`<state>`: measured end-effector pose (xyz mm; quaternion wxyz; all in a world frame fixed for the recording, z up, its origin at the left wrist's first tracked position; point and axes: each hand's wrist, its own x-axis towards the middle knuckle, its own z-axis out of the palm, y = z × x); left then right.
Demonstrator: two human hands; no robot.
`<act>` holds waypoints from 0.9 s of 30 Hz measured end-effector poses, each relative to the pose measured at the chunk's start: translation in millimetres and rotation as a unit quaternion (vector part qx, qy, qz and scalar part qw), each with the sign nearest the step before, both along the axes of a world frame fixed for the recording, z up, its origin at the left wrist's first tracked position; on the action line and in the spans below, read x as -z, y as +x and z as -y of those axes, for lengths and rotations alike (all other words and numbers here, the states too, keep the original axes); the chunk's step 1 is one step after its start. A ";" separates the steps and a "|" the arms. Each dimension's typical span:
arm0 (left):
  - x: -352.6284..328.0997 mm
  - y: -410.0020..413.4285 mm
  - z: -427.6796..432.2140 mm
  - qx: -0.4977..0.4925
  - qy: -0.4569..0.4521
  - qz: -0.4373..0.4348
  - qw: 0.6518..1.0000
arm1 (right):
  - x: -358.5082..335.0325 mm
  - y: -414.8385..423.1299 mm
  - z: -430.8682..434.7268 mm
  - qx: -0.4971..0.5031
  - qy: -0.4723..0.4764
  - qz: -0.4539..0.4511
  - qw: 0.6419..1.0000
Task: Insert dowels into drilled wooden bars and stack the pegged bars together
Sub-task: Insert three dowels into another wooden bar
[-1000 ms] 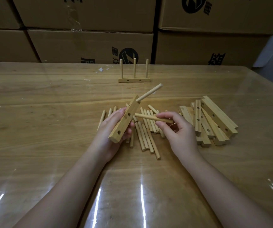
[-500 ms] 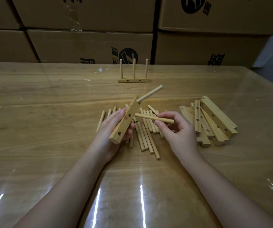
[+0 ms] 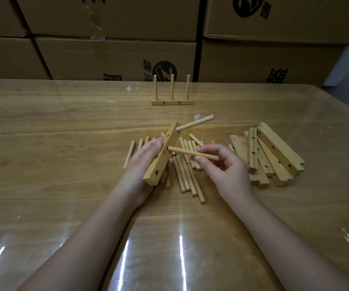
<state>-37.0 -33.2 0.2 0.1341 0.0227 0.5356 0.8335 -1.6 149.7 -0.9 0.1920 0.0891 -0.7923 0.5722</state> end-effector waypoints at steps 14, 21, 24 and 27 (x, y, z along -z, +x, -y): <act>-1.8 4.7 -5.3 -0.042 -0.046 -0.059 0.996 | -2.9 0.1 1.1 0.056 0.110 -0.095 0.988; 2.6 2.4 -6.8 -0.041 -0.060 -0.071 0.995 | -1.3 1.6 0.0 0.067 0.140 -0.133 0.979; 4.4 2.5 -5.3 -0.041 -0.063 -0.076 0.994 | -2.5 1.6 -1.2 0.070 0.143 -0.140 0.977; 5.4 2.3 -5.2 -0.039 -0.064 -0.077 0.994 | -2.4 2.2 -1.6 0.068 0.138 -0.130 0.979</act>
